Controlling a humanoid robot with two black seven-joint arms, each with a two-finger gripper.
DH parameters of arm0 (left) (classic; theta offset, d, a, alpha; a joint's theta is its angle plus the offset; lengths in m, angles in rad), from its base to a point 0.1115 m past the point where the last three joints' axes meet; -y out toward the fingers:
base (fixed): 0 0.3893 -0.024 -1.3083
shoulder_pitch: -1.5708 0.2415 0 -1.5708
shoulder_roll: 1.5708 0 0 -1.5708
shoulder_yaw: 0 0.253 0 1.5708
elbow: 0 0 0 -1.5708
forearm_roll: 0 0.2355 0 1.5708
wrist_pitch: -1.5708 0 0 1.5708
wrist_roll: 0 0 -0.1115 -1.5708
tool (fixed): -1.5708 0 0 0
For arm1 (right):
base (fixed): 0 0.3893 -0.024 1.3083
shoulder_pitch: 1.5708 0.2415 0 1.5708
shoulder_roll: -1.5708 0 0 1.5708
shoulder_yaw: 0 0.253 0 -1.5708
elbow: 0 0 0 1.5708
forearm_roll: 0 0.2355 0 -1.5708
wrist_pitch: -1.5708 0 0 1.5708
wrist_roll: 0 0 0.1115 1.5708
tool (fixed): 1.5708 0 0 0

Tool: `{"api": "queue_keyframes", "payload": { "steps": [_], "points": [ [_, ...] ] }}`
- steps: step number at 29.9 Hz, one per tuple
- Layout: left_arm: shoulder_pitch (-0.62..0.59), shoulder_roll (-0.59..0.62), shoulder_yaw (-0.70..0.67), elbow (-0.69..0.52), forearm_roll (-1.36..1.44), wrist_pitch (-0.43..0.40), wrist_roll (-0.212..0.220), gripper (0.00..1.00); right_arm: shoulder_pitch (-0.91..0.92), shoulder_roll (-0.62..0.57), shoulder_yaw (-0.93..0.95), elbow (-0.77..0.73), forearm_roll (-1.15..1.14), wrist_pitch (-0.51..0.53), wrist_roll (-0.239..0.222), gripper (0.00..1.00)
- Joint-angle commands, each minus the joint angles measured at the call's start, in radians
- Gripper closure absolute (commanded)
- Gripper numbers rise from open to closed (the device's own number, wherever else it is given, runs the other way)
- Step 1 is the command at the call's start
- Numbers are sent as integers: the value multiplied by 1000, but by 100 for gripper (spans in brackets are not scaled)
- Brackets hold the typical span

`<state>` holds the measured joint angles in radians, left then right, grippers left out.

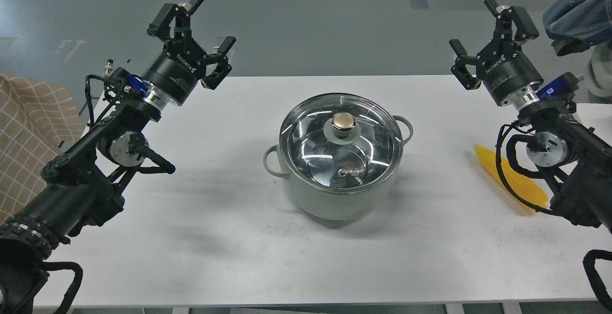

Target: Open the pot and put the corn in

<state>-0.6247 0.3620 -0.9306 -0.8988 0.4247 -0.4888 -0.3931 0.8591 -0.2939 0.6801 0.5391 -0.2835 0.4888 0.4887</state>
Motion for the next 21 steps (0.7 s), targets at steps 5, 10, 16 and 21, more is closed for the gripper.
{"api": "queue_keyframes", "payload": {
  "steps": [5, 10, 16, 21],
  "points": [
    [0, -2, 3, -9, 2, 1, 0, 2, 3, -1, 1, 9, 1, 0, 0, 0],
    [-18, 14, 15, -23, 63, 6, -9, 2, 3, -8, 1, 9, 1, 0, 0, 0],
    [-124, 87, 9, -182, 418, 12, -12, 2, 0, -54, -1, 10, 4, 0, 0, 0],
    [-176, 91, 12, -330, 751, 48, -12, 2, -12, -88, -1, 30, 4, 0, 0, 0]
  ]
}}
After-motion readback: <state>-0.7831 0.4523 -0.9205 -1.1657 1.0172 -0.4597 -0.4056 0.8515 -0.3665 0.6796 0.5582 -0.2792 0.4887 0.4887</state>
